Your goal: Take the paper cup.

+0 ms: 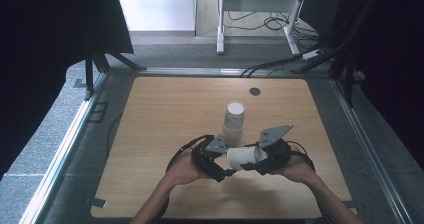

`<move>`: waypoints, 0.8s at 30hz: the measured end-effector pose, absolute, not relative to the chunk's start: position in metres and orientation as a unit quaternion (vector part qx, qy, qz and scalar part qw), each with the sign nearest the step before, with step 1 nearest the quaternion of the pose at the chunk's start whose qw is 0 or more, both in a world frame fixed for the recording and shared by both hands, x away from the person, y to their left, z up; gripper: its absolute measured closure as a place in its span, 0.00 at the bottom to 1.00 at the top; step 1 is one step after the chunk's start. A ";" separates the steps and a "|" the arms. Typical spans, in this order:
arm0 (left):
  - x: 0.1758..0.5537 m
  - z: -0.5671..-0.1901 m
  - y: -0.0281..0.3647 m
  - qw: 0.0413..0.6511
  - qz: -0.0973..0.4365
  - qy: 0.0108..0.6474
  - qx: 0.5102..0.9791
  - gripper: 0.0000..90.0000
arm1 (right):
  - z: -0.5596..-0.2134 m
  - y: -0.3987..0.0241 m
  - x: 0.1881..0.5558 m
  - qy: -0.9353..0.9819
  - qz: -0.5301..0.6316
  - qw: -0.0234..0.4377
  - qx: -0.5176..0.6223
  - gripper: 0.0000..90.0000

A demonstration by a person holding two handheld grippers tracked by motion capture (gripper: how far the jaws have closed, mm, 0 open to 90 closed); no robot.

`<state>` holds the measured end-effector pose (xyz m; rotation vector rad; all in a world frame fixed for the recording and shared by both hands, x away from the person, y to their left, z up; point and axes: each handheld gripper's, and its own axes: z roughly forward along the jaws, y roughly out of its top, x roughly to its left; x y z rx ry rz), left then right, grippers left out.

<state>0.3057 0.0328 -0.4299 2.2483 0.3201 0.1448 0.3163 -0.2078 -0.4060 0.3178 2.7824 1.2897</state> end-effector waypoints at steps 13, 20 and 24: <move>0.299 -0.438 0.046 0.490 0.047 0.134 0.860 0.16 | -0.407 -0.223 0.311 0.875 0.473 0.024 0.104 0.41; 0.295 -0.444 0.045 0.508 0.040 0.111 0.853 0.16 | -0.413 -0.225 0.307 0.868 0.489 0.014 0.088 0.41; 0.293 -0.445 0.042 0.507 0.040 0.101 0.855 0.19 | -0.416 -0.224 0.305 0.866 0.493 0.007 0.081 0.41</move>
